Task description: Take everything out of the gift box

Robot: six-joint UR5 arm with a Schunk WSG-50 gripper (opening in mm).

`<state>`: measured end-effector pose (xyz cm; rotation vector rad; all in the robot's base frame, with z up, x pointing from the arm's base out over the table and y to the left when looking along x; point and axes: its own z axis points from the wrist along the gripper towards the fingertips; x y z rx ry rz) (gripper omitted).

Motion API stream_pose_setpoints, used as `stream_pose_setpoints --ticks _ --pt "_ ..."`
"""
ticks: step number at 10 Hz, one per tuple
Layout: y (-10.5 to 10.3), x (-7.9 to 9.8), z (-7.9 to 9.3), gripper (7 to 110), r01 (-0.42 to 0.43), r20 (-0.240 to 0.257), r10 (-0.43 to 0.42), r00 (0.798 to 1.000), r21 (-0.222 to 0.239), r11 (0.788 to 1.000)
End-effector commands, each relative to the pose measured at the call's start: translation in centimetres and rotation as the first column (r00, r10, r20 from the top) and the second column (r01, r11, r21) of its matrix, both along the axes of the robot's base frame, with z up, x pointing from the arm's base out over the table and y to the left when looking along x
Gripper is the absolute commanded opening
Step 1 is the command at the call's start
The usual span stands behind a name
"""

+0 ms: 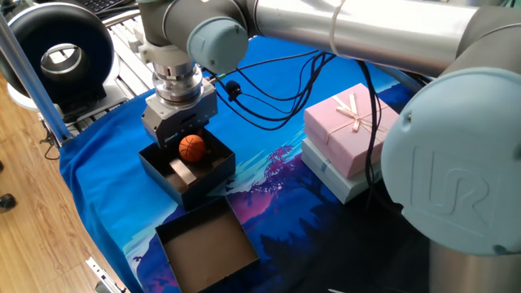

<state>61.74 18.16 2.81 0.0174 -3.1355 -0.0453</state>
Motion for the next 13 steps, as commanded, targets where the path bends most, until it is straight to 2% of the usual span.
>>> stream_pose_setpoints --ticks 1,2,4,7,8,9,11,13 --pt "-0.2 0.1 -0.1 66 0.036 -0.003 -0.036 0.999 -0.007 0.999" --pt "-0.6 -0.1 -0.1 22 0.056 -0.008 -0.056 0.998 -0.026 0.998" --pt "-0.8 -0.4 0.6 22 0.097 -0.019 -0.098 0.995 -0.056 0.994" --pt "0.2 -0.3 1.1 22 0.096 -0.021 -0.096 0.995 -0.018 0.995" --pt "0.4 -0.4 1.3 7 0.096 -0.021 -0.096 0.995 -0.014 0.995" --pt "0.7 -0.8 1.9 7 0.098 -0.031 -0.099 0.995 -0.010 0.995" --pt "0.9 -2.5 5.0 7 0.093 -0.073 -0.093 0.993 0.000 0.996" --pt "-0.1 -3.7 7.6 7 0.068 -0.100 -0.066 0.993 0.014 0.998"
